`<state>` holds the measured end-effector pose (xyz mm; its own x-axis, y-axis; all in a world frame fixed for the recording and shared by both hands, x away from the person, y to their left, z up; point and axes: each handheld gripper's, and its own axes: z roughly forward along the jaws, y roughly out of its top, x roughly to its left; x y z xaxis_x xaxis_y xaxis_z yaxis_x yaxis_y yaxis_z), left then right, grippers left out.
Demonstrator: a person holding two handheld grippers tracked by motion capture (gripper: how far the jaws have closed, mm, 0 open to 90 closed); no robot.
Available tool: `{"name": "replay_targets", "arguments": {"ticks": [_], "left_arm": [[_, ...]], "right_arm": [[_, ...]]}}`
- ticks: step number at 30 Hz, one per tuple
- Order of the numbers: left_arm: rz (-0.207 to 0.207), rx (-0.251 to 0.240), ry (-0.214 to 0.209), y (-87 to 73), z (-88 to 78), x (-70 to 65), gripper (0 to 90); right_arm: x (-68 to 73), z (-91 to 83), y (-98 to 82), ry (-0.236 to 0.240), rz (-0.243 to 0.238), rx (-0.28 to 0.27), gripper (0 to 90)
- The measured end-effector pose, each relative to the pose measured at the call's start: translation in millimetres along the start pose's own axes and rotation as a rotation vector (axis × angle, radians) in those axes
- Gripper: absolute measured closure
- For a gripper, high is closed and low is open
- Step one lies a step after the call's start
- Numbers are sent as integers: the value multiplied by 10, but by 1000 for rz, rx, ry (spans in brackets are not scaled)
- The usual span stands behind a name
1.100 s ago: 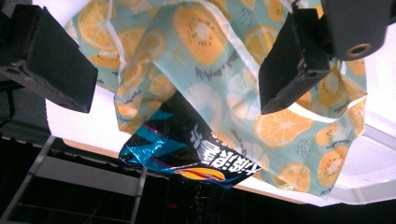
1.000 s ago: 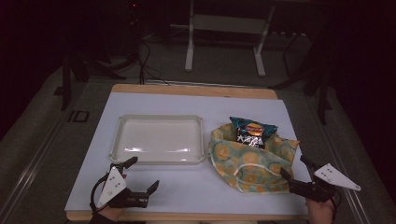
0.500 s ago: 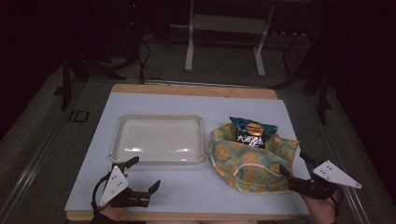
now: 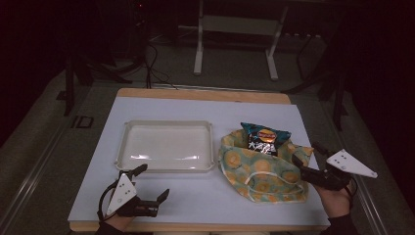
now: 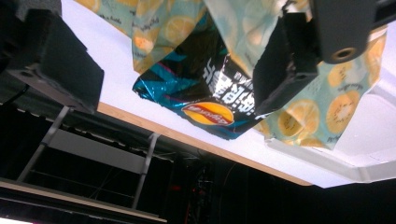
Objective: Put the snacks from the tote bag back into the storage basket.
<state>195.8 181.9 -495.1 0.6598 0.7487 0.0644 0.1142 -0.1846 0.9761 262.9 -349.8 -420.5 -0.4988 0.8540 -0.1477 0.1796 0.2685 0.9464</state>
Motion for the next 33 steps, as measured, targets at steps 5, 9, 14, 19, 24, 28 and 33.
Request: {"name": "replay_targets", "arguments": {"ticks": [5, 9, 14, 19, 24, 28, 33], "left_arm": [[2, 3, -1, -1, 1, -1, 2], [3, 3, -2, -2, 5, -2, 2], [5, 4, 0, -2, 6, 1, 2], [9, 5, -1, -4, 12, -1, 2], [12, 11, -4, -5, 14, 0, 2], [15, 15, -5, -7, 18, 0, 2], [22, 23, -7, -9, 27, 0, 2]], "right_arm": [[-35, 98, 38, -6, -4, 7, 189], [-75, 208, 68, -14, -4, 23, 205], [-116, 318, 97, -19, 1, 43, 216], [-174, 486, 99, -12, 28, 74, 217], [-249, 606, 63, -24, 64, 85, 225], [-317, 714, 37, -18, 81, 93, 228], [-420, 842, 55, -3, 87, 101, 242]]}}
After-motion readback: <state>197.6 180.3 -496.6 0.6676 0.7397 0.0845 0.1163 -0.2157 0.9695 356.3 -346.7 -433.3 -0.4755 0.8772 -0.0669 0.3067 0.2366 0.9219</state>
